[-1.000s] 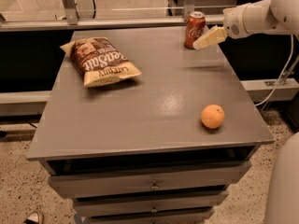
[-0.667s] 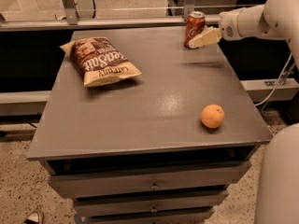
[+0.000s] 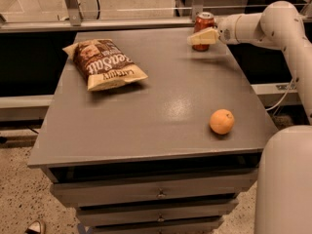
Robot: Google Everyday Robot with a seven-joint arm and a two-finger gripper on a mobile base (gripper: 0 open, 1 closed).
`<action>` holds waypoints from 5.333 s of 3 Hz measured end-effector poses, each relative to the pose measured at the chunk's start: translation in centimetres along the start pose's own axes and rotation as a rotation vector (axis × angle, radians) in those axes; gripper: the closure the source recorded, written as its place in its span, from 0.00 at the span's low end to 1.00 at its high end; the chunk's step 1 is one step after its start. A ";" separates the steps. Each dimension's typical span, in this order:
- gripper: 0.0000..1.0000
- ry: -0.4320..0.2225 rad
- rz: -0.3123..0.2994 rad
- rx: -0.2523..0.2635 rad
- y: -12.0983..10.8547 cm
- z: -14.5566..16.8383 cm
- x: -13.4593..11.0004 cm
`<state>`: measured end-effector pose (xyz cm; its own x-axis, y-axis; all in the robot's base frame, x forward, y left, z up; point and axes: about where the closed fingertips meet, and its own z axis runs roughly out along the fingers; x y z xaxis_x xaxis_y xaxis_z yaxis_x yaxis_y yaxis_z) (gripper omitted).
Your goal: Move coke can near orange
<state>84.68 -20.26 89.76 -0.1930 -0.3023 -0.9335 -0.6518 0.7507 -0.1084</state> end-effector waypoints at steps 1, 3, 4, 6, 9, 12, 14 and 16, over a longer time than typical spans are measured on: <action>0.39 -0.035 0.011 0.007 0.0 0.4 -0.6; 0.86 -0.046 -0.038 -0.024 2.0 -1.3 -2.1; 1.00 -0.007 -0.066 -0.113 5.3 -3.4 -2.9; 1.00 0.097 -0.064 -0.346 12.9 -10.4 -0.5; 1.00 0.186 -0.054 -0.384 15.0 -18.9 3.0; 0.84 0.224 -0.029 -0.414 16.8 -20.9 5.5; 0.38 0.253 -0.007 -0.418 17.4 -22.7 6.7; 0.00 0.268 0.014 -0.426 17.9 -23.3 7.7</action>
Offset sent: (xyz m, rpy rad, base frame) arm -0.0135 -0.0009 0.0179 0.0473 -0.0805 -0.0056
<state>54.42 -22.86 88.59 -0.3493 -0.4763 -0.8069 -0.8785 0.4661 0.1052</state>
